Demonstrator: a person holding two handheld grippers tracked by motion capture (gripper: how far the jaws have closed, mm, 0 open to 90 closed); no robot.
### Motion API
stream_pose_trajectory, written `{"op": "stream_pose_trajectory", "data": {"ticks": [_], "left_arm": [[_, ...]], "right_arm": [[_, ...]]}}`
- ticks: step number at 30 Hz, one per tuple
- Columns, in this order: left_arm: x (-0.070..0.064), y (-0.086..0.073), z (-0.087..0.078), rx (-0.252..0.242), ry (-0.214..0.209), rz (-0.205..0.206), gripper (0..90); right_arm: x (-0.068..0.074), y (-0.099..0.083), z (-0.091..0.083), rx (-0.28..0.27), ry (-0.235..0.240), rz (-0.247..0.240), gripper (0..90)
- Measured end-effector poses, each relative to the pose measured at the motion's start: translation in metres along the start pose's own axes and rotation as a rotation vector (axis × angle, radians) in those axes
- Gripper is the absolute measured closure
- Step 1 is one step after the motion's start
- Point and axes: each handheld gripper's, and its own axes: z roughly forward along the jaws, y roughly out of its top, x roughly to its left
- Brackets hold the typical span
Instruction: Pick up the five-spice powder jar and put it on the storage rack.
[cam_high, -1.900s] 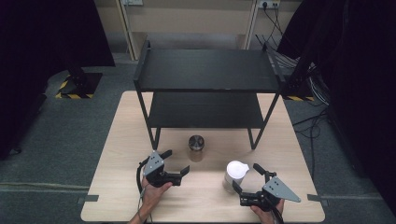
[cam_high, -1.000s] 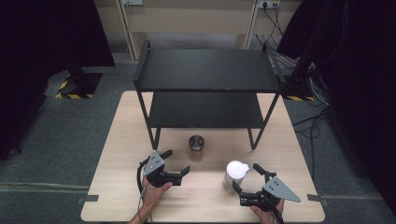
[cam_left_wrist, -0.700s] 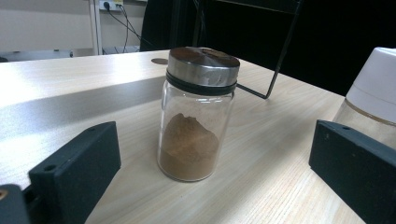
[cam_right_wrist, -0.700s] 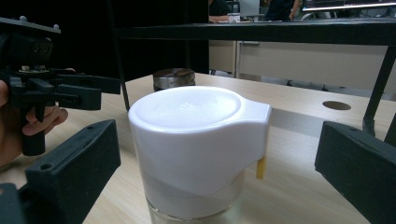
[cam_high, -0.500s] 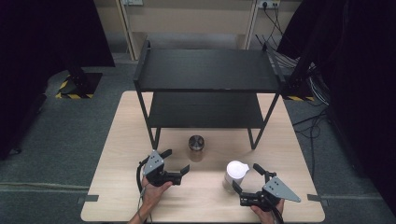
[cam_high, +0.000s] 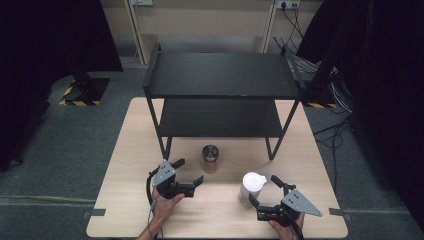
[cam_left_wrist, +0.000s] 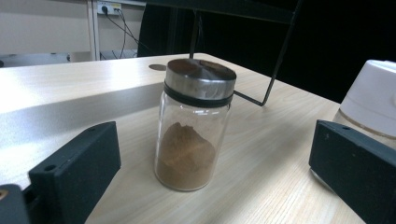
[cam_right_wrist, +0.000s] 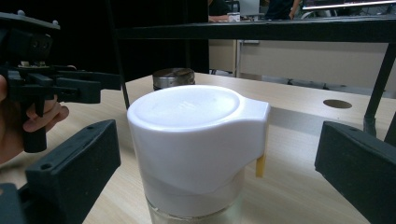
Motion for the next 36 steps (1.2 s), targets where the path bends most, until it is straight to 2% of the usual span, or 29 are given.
{"op": "stream_pose_trajectory", "data": {"ticks": [14, 25, 32, 36], "left_arm": [[0.002, 0.007, 0.01, 0.004, 0.008, 0.016, 1.4], [-0.001, 0.013, 0.028, 0.034, -0.002, 0.022, 1.3], [-0.003, 0.015, 0.041, 0.056, 0.01, 0.047, 1.3], [-0.002, 0.016, 0.046, 0.062, 0.008, 0.045, 1.3]], "right_arm": [[0.0, 0.0, 0.001, 0.003, 0.0, 0.003, 0.4], [0.0, 0.0, 0.0, 0.002, -0.002, 0.005, 0.4], [-0.001, 0.0, 0.001, 0.003, 0.001, 0.006, 0.4], [0.0, 0.0, 0.001, 0.005, 0.004, 0.005, 0.4]]}}
